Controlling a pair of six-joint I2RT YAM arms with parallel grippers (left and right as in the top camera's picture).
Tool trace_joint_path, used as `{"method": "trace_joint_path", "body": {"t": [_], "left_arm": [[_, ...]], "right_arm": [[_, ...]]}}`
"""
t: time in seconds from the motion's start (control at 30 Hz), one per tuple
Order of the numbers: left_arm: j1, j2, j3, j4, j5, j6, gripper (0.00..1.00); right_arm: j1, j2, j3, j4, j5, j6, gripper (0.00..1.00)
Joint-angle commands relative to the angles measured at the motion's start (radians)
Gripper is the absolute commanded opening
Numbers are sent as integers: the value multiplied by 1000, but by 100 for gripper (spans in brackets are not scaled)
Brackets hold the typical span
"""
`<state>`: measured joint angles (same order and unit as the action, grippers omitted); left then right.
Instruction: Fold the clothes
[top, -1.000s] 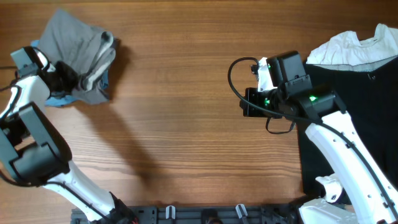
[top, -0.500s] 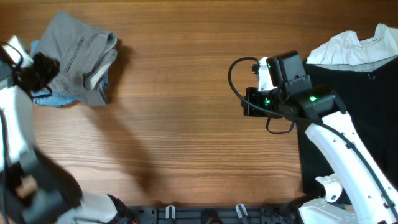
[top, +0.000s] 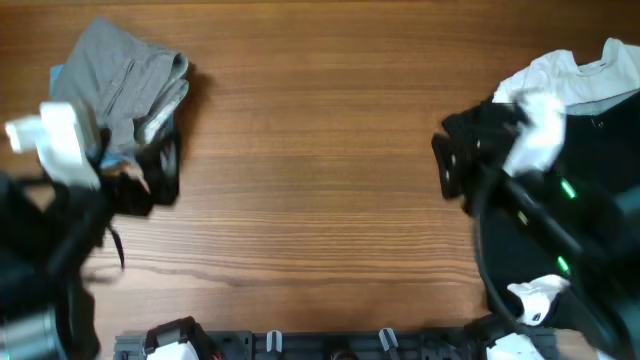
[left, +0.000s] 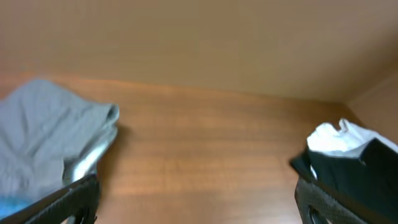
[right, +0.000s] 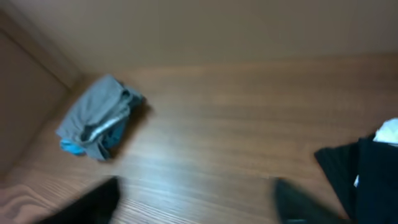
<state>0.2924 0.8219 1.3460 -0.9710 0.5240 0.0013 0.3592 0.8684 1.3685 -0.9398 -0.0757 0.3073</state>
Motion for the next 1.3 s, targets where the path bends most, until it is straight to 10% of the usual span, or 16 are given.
{"method": "trace_joint_path", "body": {"t": [0.0,0.7,1.27], "left_arm": [[-5,-60,-6,-114,-120,21,100],[-5,-100,-6,-156,-118,18,100],[-5,-100,-6,-156,-118,18,100]], "right_arm": [[3,-57,3,-13,27,-16,100],[3,-74,-2,-80,21,-24,100],[-106,-308,-266,163,-4,-436,100]]}}
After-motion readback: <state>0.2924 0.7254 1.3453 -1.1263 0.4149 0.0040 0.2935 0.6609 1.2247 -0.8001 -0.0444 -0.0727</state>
